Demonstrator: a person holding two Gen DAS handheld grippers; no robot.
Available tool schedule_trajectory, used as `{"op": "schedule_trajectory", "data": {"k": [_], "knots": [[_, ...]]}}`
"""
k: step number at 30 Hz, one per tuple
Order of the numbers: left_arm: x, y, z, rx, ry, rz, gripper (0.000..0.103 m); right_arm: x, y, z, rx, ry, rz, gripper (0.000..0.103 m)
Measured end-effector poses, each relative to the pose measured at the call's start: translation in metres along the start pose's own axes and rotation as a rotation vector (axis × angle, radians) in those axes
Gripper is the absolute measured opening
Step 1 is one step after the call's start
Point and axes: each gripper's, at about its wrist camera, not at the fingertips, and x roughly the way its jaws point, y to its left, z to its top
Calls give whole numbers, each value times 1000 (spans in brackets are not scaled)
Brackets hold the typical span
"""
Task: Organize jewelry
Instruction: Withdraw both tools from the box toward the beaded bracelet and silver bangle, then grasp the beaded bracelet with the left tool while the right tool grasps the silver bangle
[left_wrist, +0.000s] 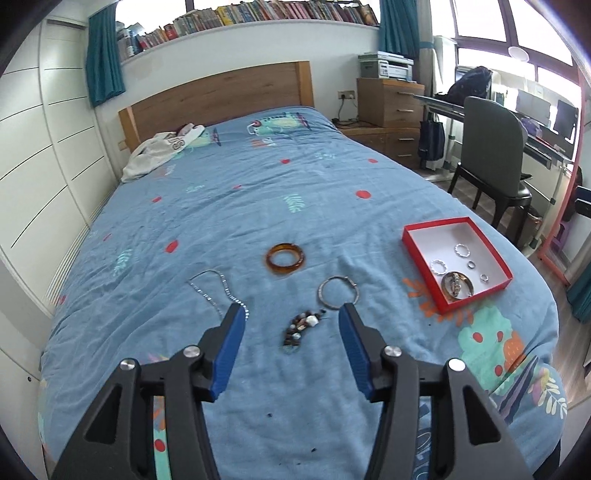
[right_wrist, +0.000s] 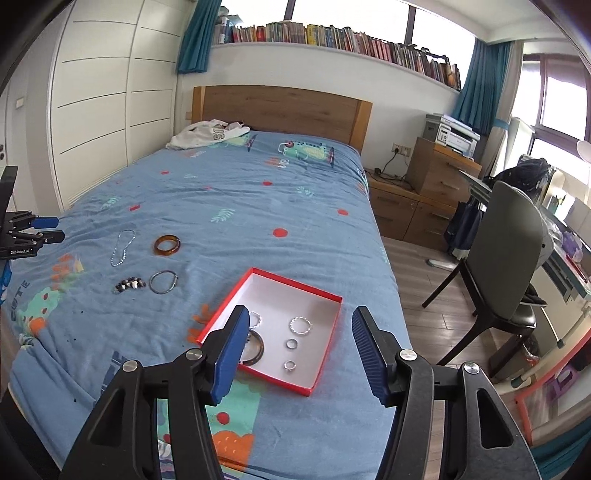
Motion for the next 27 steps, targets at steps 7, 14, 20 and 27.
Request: {"op": "schedule_trajectory", "data": {"k": [7,14,20,27], "knots": [[-34,61,-34,-97,-18,68,52,-10,39,4,-18,-29,47,62],[-41,92,-59,-161,-16,100,53,0,80,8,-51,-27,101,62],[-16,96,-71,-186,30,85,53,28,110,7,-61,3,160,62],[33,81,-76,-181,101,41,53,82,142,2,-62,73,233,62]]}}
